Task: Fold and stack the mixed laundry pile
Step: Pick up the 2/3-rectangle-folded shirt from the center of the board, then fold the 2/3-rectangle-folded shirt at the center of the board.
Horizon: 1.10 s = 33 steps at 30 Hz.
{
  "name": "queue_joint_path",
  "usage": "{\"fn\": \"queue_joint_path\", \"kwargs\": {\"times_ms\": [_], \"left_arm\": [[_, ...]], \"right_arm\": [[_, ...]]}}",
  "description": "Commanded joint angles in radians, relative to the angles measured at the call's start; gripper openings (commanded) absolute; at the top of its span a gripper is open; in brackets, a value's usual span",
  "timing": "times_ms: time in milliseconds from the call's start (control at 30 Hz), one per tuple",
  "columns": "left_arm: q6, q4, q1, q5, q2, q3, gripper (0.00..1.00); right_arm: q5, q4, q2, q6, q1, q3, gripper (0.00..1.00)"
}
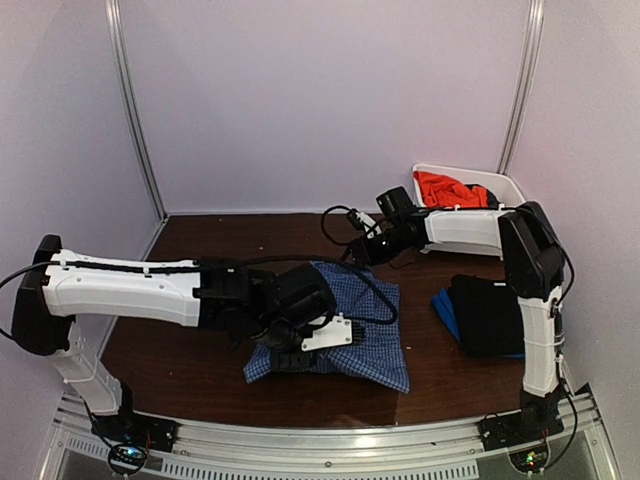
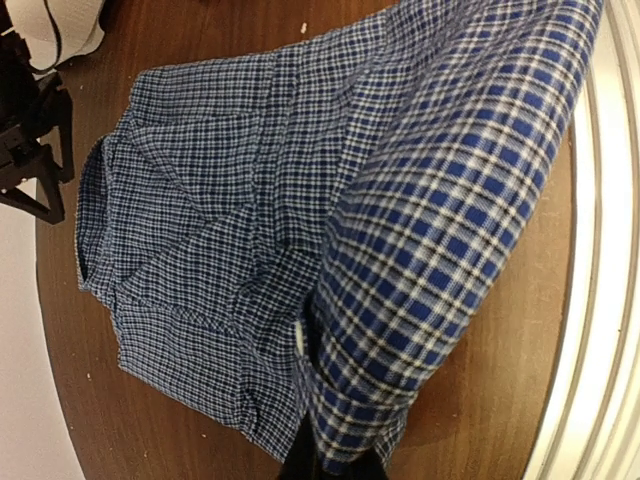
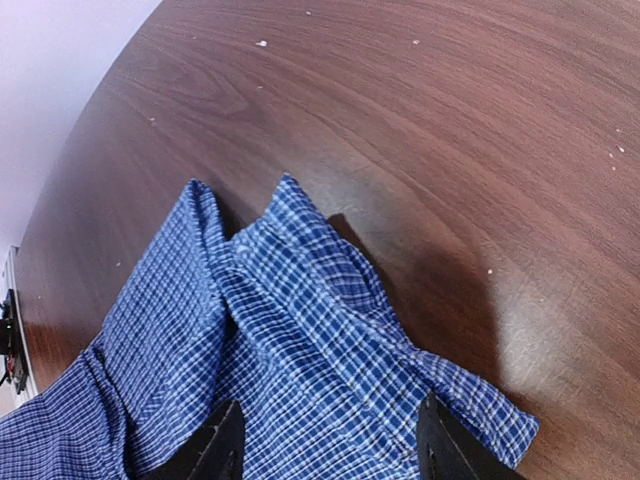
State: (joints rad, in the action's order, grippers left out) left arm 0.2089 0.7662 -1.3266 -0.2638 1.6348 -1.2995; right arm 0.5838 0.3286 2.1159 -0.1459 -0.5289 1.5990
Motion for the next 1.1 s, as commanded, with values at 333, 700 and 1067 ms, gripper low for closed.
{"fn": "queue_joint_path", "kwargs": {"times_ms": [333,700,1067], "left_arm": [[0.281,-0.028,0.247,0.057,0.219,-0.291,0.01],[0.354,0.022,0.310,0.115,0.280,-0.384,0.02],[0.326,0.021,0.280,0.125,0.216,-0.302,0.02]], "right_arm": [[0.057,0.003,0.168,0.030,0.009,0.065,0.48],[0.057,0.032,0.097,0.073,0.006,0.067,0.51],[0.072,0.108,0.222,0.123,-0.013,0.192,0.45]]}}
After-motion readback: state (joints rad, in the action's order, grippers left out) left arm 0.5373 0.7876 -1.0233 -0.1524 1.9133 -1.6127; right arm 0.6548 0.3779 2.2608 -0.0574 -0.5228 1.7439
